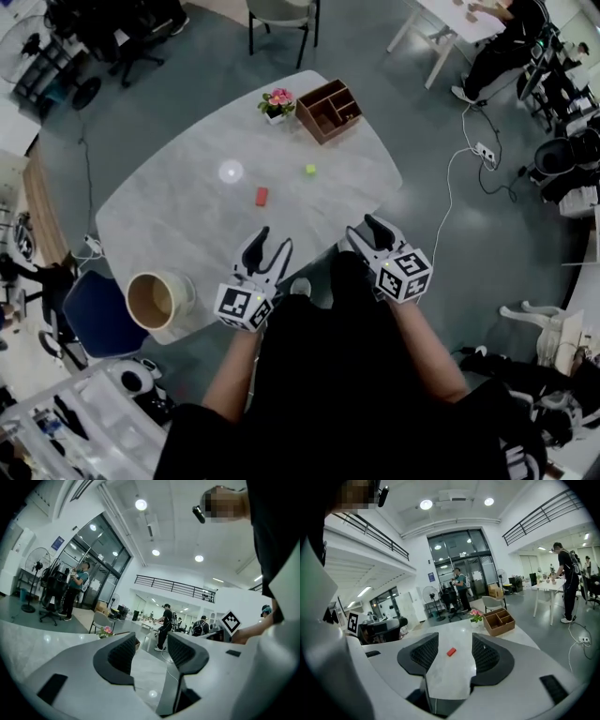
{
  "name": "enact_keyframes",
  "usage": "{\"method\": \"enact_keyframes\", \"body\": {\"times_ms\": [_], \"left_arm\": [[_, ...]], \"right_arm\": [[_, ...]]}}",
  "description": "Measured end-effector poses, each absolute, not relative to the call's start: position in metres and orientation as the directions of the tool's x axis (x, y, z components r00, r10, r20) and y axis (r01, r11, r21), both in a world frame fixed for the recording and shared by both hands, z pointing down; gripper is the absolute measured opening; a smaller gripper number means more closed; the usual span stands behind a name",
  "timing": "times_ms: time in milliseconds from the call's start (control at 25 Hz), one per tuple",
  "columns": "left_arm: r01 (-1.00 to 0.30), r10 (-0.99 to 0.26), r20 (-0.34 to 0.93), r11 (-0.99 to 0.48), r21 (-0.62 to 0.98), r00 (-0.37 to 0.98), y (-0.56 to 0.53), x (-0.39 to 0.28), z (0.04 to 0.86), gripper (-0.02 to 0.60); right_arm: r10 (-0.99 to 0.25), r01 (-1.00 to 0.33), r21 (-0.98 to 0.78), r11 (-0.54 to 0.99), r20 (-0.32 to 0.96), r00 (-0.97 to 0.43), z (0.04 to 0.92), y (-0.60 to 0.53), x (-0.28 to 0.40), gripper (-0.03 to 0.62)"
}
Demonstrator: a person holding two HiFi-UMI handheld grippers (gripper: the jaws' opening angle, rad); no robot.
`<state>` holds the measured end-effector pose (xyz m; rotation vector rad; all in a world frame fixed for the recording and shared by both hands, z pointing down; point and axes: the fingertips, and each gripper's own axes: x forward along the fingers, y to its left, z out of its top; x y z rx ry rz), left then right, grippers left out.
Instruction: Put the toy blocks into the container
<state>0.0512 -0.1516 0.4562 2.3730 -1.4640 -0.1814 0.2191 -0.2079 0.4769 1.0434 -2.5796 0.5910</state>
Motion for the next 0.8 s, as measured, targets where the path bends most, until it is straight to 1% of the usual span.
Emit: {"method": "enact_keyframes", "body": {"times_ms": [160,320,520,640,800], "left_arm": [[-0.867,-0.91,0.094,-0.348,0.356,0.404,-0.163,0.044,0.464,0.192],[-0.898,-0.94,0.12,-0.26,0.355,0.319,-0.182,0.038,0.472,0.192],[-0.902,-0.951,0.152,-0.193,0.386,0.269,-0.22,0.055,0.476,0.202],[-0.916,-0.955,0.17,-0.169,0.365,0.243,-0.245,0.066,0.478,0.21],[-0.932,-0.971,0.189,-0.071,0.355,0.146,-0.264,0.072,0.48,0.21]], "right_arm": [[-0.545,-0.667,-0.252,0.701,0.414,-0.729,0.479,-0.237,0.208,0.192],[-0.461,-0.599,-0.269,0.754,0.433,-0.774,0.492,-0.271,0.198,0.192],[-0.389,-0.514,-0.25,0.821,0.415,-0.822,0.486,-0.326,0.196,0.192],[-0.318,-0.453,-0.27,0.85,0.423,-0.849,0.497,-0.352,0.192,0.192],[-0.2,-0.349,-0.281,0.894,0.447,-0.872,0.518,-0.375,0.186,0.192]]}}
